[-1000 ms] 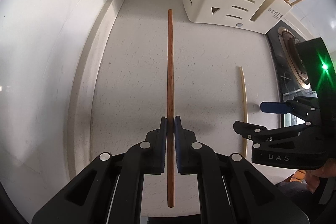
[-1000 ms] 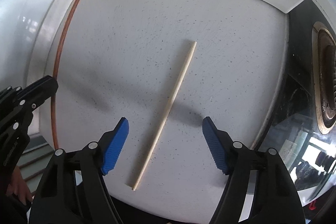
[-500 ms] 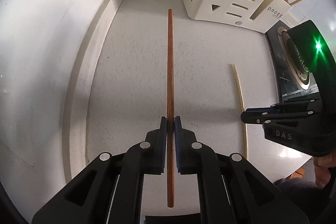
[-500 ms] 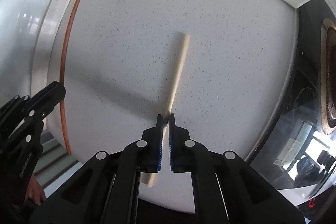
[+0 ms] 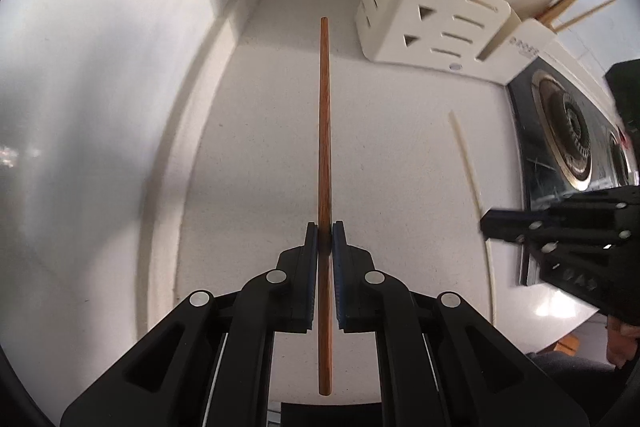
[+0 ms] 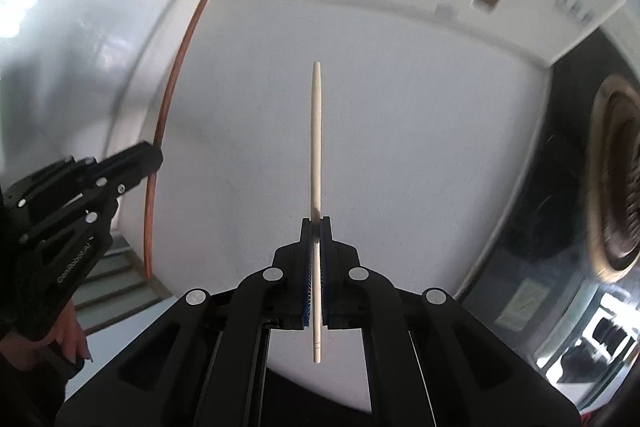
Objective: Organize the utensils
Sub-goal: 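Lift both held chopsticks upright and carry them toward the white holder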
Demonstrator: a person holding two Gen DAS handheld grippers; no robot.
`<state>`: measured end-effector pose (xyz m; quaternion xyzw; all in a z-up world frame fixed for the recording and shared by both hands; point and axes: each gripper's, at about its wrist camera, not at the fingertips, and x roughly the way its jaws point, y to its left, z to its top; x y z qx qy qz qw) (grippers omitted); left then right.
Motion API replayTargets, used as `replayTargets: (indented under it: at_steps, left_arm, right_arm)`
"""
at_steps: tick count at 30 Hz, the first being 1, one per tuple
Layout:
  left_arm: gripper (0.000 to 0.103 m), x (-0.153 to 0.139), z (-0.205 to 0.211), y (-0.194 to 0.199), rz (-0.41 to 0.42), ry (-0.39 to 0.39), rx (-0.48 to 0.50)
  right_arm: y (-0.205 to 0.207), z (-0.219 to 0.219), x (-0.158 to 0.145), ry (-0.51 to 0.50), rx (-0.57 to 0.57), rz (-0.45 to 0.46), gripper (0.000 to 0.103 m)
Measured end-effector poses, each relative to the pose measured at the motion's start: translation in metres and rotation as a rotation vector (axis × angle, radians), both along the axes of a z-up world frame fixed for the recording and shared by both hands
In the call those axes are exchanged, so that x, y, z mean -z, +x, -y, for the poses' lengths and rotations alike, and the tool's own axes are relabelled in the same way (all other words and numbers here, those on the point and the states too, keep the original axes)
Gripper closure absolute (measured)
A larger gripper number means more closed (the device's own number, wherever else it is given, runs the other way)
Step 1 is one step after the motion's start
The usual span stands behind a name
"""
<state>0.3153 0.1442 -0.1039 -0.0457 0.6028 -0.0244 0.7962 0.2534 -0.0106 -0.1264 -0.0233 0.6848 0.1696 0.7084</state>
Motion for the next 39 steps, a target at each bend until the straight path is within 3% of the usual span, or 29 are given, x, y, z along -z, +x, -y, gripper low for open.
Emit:
replayTargets:
  at_steps: [13,18,25,32,39]
  left_arm:
    - [0.096,-0.063,0.017,0.003,0.151,0.032,-0.072]
    - [0.096,-0.09,0.03,0.005,0.266,0.04,-0.075]
    - [0.096,-0.118,0.052,0.016,0.384,0.046,-0.048]
    - [0.097,-0.145,0.066,0.024,0.532,0.062,-0.047]
    - [0.097,-0.171,0.074,0.043,0.641,0.027,-0.028]
  right_arm:
    - [0.002,0.032,-0.074,0.162,-0.067,0.275,0.099]
    - [0.004,0.065,-0.097,0.243,-0.038,0.368,0.099]
    - [0.01,0.102,-0.119,0.286,0.014,0.455,0.099]
    - [0.022,0.108,-0.133,0.322,0.027,0.584,0.099]
    - [0.035,0.133,-0.148,0.354,0.115,0.668,0.099]
